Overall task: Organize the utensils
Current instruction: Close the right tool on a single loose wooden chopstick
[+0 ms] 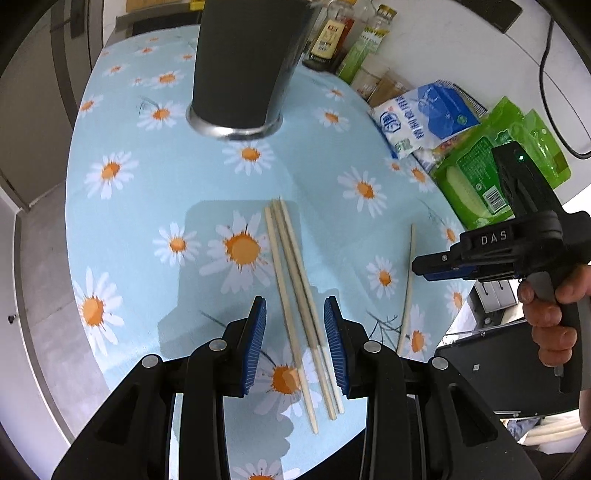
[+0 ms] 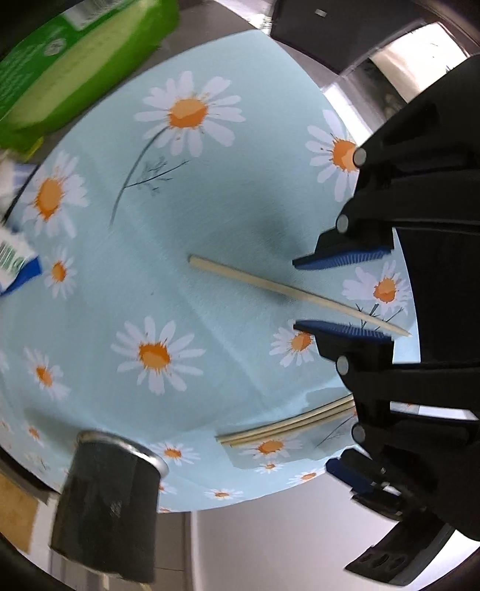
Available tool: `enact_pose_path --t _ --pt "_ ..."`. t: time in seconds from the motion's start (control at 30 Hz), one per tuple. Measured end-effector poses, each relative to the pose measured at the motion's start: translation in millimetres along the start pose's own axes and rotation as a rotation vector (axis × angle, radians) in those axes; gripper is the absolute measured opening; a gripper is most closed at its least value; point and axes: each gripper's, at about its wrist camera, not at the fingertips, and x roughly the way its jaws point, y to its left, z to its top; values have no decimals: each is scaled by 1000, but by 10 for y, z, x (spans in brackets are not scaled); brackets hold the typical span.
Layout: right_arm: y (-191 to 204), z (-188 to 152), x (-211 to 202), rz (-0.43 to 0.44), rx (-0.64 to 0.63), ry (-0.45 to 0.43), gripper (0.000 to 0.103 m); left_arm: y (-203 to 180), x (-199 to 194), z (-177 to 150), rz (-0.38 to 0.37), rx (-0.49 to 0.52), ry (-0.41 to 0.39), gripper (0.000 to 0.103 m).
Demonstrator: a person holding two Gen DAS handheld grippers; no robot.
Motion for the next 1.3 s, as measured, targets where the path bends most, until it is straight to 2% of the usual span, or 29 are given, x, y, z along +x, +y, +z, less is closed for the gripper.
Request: enact_pose_path --t 0.53,0.7,0.83,1.2,1.3 --pt "221 6 124 -117 -25 -5 25 171 87 -106 -43 -21 23 31" --pt "320 -26 178 -167 -20 -19 20 209 112 -83 -40 -7 27 31" --pt "400 -44 233 -219 -5 -23 10 224 138 -58 -41 0 31 31" --pt "442 -45 253 -245 31 -26 10 238 149 2 -17 -16 23 31" --pt "473 -72 244 -274 2 -44 12 254 174 36 -3 -35 22 31"
